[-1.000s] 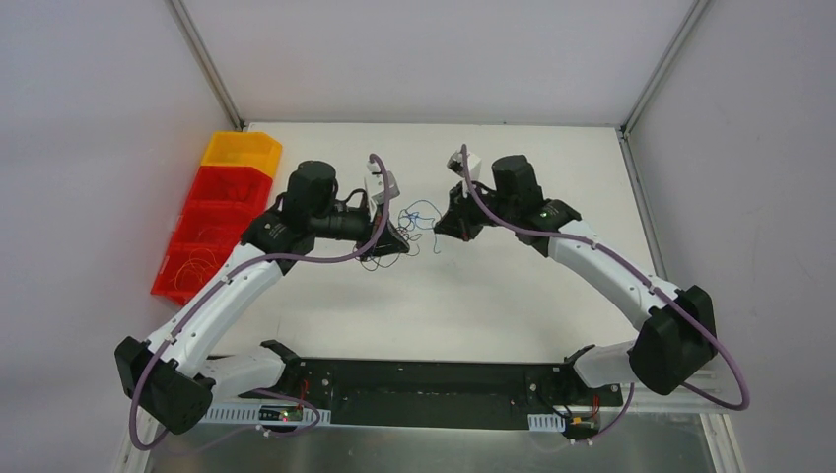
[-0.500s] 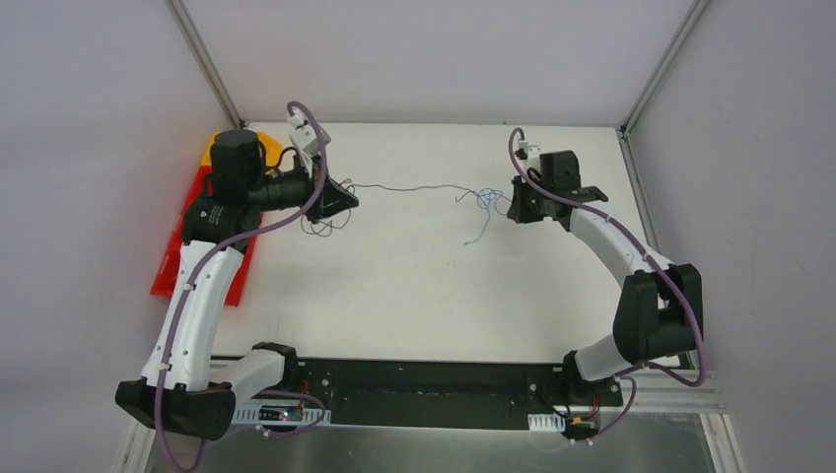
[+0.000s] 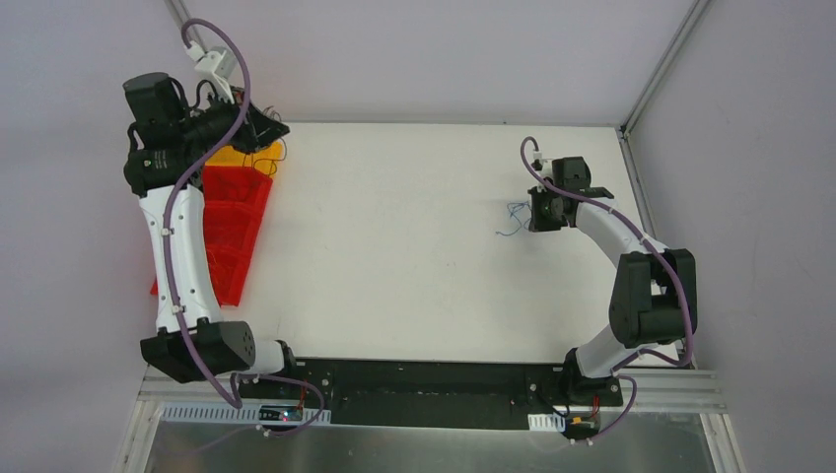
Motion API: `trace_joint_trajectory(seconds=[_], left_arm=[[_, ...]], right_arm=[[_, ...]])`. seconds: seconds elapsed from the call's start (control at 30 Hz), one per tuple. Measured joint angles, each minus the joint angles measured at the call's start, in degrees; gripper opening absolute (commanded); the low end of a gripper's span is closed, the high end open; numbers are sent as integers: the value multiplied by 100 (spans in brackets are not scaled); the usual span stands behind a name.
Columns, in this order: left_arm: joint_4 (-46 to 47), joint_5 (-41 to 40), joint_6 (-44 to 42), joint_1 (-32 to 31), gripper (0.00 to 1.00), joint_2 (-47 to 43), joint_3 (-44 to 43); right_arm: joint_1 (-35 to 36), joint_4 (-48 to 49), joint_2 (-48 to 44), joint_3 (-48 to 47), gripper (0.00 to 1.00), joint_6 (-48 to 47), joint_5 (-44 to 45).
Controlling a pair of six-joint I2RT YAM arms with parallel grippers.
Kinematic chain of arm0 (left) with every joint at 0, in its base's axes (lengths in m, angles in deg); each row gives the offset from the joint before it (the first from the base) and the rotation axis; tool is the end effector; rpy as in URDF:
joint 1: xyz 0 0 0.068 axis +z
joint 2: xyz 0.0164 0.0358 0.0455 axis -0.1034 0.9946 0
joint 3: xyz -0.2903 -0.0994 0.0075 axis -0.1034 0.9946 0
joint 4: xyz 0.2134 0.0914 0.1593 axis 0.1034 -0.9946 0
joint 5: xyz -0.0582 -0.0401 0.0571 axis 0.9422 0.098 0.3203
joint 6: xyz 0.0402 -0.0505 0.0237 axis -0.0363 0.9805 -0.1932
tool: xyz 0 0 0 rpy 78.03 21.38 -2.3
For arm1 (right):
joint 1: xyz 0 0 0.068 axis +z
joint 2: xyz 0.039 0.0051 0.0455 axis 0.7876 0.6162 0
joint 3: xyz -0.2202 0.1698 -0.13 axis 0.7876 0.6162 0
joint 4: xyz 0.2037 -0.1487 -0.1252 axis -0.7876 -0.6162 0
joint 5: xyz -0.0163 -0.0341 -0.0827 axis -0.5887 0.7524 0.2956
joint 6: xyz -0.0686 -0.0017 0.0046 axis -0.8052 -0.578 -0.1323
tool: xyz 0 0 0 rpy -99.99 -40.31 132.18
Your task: Untangle the cables
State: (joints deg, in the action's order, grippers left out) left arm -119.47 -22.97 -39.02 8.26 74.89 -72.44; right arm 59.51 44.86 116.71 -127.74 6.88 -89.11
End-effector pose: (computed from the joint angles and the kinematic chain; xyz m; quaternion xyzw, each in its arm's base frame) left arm 0.2830 0.0245 0.5296 0.1883 0.7279 -0.3023 0.5860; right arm 0.3638 0.0551 0.2353 -0.2163 0.9168 0.0321 0.3342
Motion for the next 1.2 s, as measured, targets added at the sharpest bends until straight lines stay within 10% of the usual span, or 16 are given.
trace_joint_trajectory(seconds=[1.2], left_arm=[[-966,-3722,-315,1215,0,3635,-2181]], right_arm=[[17,-363,-822,289,0,385,-988]])
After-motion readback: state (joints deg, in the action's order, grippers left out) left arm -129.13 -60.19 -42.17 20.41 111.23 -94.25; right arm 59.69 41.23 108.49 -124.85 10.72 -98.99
